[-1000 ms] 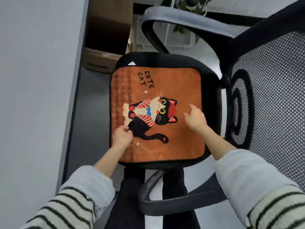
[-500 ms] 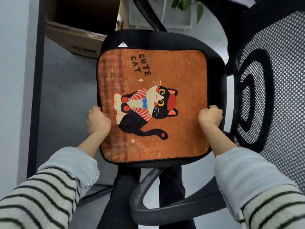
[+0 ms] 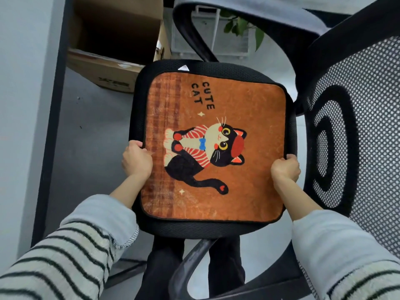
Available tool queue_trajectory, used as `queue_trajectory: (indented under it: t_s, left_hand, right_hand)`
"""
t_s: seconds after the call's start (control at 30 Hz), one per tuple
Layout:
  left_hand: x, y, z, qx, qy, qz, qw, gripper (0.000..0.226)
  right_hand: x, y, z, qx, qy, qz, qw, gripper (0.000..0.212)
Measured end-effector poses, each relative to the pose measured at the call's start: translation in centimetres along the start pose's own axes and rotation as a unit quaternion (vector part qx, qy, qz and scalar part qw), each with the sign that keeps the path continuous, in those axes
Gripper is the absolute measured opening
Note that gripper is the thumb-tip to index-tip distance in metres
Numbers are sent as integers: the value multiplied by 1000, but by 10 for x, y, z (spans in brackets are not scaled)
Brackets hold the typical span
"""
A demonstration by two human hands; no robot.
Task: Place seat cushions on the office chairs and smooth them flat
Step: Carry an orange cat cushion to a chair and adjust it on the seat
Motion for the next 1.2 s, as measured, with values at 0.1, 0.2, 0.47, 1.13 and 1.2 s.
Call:
queue_trajectory:
  t_s: [0.1, 0.2, 0.47, 1.13, 1.2]
  left_hand:
    - [0, 1, 0, -5, -4, -4, 1000, 25]
    - [1, 2, 3, 4, -11, -10, 1000, 26]
    - [7, -13, 0, 0, -38, 28, 999, 26]
    - [2, -11, 36, 122, -6, -36, 992, 56]
    - [14, -11, 64, 214, -16, -132, 968, 64]
  right_hand:
    - [-1, 0, -2, 0, -5, -11, 1000, 37]
    - [-2, -2, -4, -5, -7, -16, 1000, 37]
    - [0, -1, -4, -9, -14, -30, 999, 37]
    - [19, -12, 46, -290, 4, 212, 933, 65]
    - [35, 11, 63, -268, -47, 223, 936, 67]
Point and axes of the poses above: each hand's wrist, its own z-axis away from the middle knuckle, its own x-axis out of the palm, y = z × x, the point moved 10 cm from there along -z, towards the middle knuckle, and after that the axes turned 1 degree about -x, right-handed, at the moved point
